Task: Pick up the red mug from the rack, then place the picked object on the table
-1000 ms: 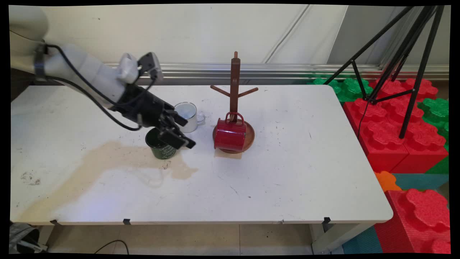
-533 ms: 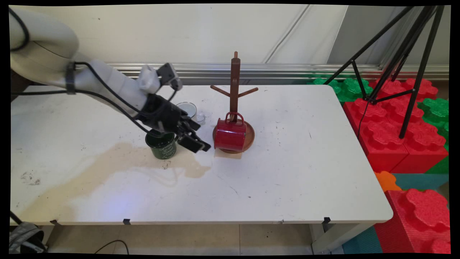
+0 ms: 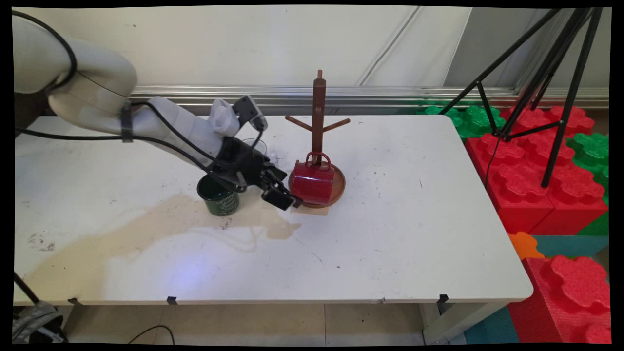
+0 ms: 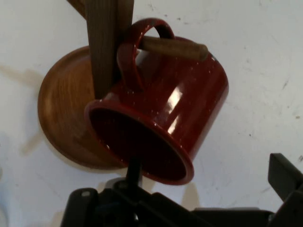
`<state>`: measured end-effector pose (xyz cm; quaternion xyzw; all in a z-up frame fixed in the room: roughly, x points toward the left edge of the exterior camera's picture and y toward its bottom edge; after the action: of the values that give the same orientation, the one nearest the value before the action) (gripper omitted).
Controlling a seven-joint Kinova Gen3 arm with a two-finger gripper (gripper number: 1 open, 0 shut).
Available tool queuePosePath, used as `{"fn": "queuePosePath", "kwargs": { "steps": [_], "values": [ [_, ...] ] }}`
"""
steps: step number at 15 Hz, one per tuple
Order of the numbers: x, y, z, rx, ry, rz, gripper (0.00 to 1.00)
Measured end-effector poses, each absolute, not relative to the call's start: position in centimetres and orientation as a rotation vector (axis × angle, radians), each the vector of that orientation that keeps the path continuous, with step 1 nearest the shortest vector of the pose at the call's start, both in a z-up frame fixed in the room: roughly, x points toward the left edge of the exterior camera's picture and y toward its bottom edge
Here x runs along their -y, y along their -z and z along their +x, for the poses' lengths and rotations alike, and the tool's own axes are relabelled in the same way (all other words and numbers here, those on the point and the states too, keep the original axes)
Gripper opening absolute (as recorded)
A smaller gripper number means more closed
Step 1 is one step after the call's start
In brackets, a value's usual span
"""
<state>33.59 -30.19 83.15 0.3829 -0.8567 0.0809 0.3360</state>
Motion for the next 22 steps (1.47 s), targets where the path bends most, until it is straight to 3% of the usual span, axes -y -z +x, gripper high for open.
{"fn": "queuePosePath", "kwargs": {
  "steps": [14, 15, 22],
  "values": [
    [31.4, -80.4, 31.0, 2.204, -0.222, 1.002, 1.0],
    [31.5, -80.2, 30.8, 2.203, -0.224, 1.0, 0.0],
    [31.3, -80.1, 30.4, 2.204, -0.237, 0.978, 0.0]
  ]
}}
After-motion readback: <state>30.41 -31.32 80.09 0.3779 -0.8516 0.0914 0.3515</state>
